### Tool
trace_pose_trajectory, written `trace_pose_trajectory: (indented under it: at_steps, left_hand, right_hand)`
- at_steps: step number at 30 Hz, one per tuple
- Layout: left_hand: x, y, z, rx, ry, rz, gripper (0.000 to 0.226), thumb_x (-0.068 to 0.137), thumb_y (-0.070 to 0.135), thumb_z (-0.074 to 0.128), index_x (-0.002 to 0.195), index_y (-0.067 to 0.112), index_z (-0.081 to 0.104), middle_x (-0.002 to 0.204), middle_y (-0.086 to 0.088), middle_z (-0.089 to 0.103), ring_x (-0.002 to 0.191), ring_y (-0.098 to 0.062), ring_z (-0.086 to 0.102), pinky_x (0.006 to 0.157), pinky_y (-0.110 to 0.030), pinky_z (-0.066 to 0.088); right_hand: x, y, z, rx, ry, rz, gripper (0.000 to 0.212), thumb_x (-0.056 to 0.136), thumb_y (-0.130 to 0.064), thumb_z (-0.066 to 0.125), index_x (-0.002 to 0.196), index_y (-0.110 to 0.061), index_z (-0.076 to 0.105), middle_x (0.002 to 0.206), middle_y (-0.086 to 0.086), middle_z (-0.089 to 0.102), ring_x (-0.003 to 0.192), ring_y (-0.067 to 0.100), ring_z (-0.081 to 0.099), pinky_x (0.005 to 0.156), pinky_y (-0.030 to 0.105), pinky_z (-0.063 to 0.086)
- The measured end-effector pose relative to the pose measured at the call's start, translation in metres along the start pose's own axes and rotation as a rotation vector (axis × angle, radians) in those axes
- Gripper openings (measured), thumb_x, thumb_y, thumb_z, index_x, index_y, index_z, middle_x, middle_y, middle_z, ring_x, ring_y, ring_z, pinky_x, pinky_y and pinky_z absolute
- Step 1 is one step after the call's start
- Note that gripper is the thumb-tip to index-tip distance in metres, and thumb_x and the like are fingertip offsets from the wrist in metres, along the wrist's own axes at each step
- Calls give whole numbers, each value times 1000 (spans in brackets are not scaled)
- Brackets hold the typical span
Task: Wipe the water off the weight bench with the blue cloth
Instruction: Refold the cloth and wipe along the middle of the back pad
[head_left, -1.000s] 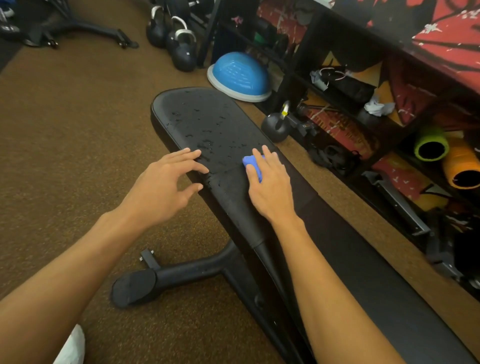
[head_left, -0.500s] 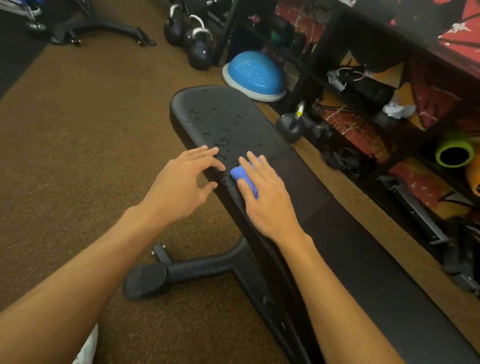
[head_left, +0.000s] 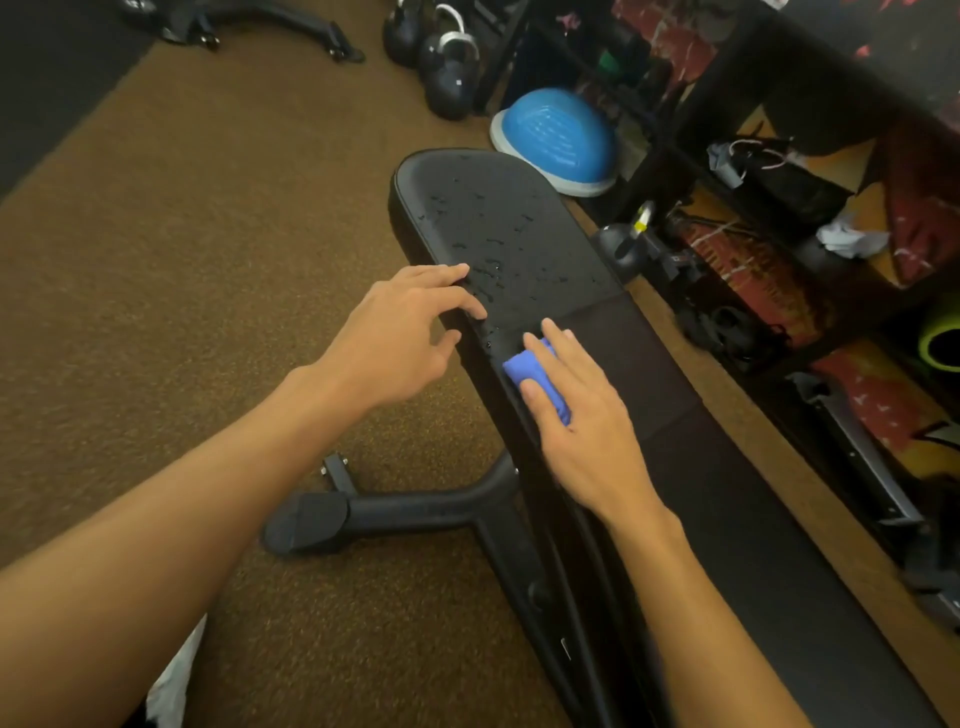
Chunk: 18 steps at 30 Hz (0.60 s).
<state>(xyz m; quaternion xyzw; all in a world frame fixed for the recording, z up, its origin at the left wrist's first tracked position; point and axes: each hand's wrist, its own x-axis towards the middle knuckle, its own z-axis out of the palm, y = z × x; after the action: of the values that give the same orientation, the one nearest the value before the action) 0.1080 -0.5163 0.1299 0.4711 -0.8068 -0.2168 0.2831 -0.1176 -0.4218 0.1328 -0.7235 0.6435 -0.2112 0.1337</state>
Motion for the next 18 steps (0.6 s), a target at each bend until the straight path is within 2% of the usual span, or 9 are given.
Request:
trace_pose_trajectory:
  at_steps: [4, 7, 10, 12, 15, 18]
  left_hand:
    - [-1, 1, -3, -16, -8, -27, 38, 98, 20, 70, 131, 38, 69, 166, 6, 43, 156, -19, 31, 123, -59, 30]
    - [-1, 1, -2, -21, -4, -23, 38, 96, 21, 70, 132, 34, 69, 165, 6, 44, 155, -19, 33, 123, -55, 31]
    - [-2, -3, -2, -29, -8, -27, 39, 97, 20, 70, 134, 33, 68, 164, 7, 45, 154, -19, 35, 124, -54, 31]
    - [-3, -6, -4, -31, -24, -36, 40, 98, 21, 69, 135, 34, 67, 165, 9, 44, 154, -20, 34, 124, -56, 29]
    - [-3, -6, -7, -39, -16, -41, 40, 98, 21, 68, 136, 33, 66, 164, 9, 45, 153, -19, 35, 125, -53, 29]
    - [-2, -6, -6, -29, 9, -47, 42, 97, 19, 67, 137, 31, 67, 163, 7, 47, 152, -19, 38, 124, -44, 28]
  right_hand:
    - [31, -4, 4, -11, 89, 190, 52, 114, -39, 43, 164, -28, 37, 176, -9, 22, 163, 11, 9, 133, 46, 16]
    - [30, -20, 16, -39, 61, 69, 53, 114, -38, 43, 165, -28, 36, 176, -8, 22, 164, 14, 8, 132, 45, 15]
    - [-3, -15, 13, -76, -5, -50, 53, 113, -39, 46, 164, -29, 37, 175, -13, 22, 163, 7, 8, 130, 39, 14]
    - [-11, -8, 9, -58, 17, 7, 53, 112, -40, 46, 164, -30, 37, 175, -13, 23, 163, 6, 10, 130, 38, 16]
    - [14, -16, 16, -72, 95, 123, 54, 114, -39, 43, 165, -26, 36, 175, -5, 24, 164, 15, 11, 132, 46, 18]
    - [32, -29, 27, -126, 89, 52, 54, 114, -38, 43, 165, -23, 35, 176, -1, 23, 164, 21, 11, 132, 49, 19]
